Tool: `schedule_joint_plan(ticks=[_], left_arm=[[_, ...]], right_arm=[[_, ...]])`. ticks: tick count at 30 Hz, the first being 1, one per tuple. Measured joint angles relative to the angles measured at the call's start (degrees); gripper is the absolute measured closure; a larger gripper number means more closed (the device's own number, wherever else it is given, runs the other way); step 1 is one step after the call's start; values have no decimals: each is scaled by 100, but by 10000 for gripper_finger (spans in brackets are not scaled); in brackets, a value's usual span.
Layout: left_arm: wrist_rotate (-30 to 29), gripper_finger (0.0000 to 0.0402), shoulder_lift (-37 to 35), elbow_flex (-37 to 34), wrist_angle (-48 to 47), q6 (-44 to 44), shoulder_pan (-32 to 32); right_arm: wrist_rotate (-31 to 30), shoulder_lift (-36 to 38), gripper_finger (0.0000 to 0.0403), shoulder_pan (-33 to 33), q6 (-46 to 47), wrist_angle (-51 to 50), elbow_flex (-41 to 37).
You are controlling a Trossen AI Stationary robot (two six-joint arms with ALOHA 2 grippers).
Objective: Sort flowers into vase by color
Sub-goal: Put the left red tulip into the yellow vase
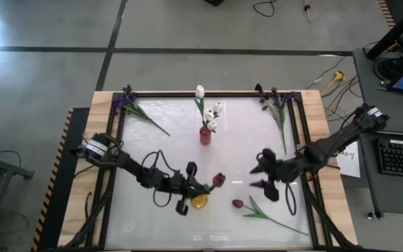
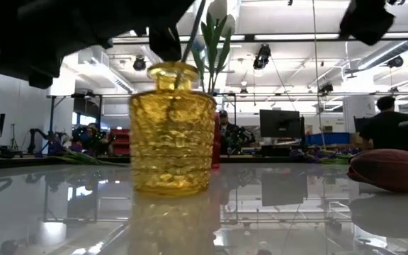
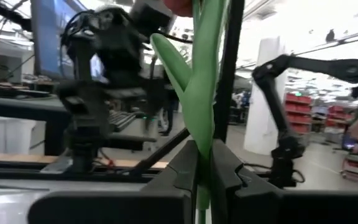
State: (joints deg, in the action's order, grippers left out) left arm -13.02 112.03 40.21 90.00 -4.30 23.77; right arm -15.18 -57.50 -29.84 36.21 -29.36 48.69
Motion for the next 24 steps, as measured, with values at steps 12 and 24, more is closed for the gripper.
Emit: schedule_joint_plan(ticks=[12, 24], left_arm=[[-314, 364, -557, -882, -12, 13, -293], [-311, 268, -858, -911, -1268, -266, -293]], right_arm=[[726, -2058, 179, -564, 518, 243, 47], [1125, -3575, 188, -619, 1333, 91, 656]])
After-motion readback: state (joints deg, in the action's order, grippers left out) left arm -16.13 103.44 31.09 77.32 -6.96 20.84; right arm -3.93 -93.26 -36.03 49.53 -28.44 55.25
